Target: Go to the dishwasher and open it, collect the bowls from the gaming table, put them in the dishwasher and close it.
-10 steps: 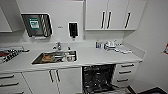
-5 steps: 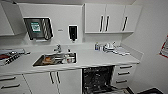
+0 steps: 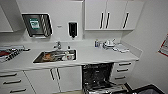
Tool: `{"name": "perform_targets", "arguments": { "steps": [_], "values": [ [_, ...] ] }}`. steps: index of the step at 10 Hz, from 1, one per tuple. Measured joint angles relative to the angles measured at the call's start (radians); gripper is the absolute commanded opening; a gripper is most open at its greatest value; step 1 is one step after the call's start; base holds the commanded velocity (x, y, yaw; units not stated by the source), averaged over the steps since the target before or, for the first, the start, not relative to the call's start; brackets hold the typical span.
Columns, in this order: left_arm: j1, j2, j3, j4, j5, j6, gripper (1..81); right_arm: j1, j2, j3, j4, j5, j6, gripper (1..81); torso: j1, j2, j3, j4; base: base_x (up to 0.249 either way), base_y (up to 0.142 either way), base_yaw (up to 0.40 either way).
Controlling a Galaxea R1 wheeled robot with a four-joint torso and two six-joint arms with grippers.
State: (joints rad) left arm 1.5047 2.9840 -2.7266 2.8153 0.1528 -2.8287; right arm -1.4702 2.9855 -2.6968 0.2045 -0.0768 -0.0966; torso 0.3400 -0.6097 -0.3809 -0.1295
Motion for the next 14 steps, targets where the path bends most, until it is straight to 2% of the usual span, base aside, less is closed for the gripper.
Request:
{"name": "perform_targets", "arguments": {
  "steps": [2,3,10,14],
  "values": [
    [0.001,0.000,0.000,0.000,0.000,0.000,81.1,0.004,0.000,0.000,0.000,0.000,0.000,81.1,-0.040,0.064,0.006,0.000,0.000,0.000,0.000],
    [0.000,0.000,0.000,0.000,0.000,0.000,81.1,0.004,0.000,0.000,0.000,-0.001,0.000,81.1,-0.058,0.091,0.024,0.000,0.000,0.000,0.000],
    [0.010,0.003,0.000,0.000,-0.005,0.000,81.1,-0.009,0.000,0.000,-0.003,-0.001,0.000,81.1,-0.221,0.339,0.240,0.000,0.000,0.000,0.000],
    [0.012,0.003,0.000,0.000,-0.007,0.000,81.1,-0.012,0.001,0.000,-0.011,-0.001,0.000,81.1,-0.307,0.472,0.270,0.000,0.000,0.000,0.000]
  ]
}}
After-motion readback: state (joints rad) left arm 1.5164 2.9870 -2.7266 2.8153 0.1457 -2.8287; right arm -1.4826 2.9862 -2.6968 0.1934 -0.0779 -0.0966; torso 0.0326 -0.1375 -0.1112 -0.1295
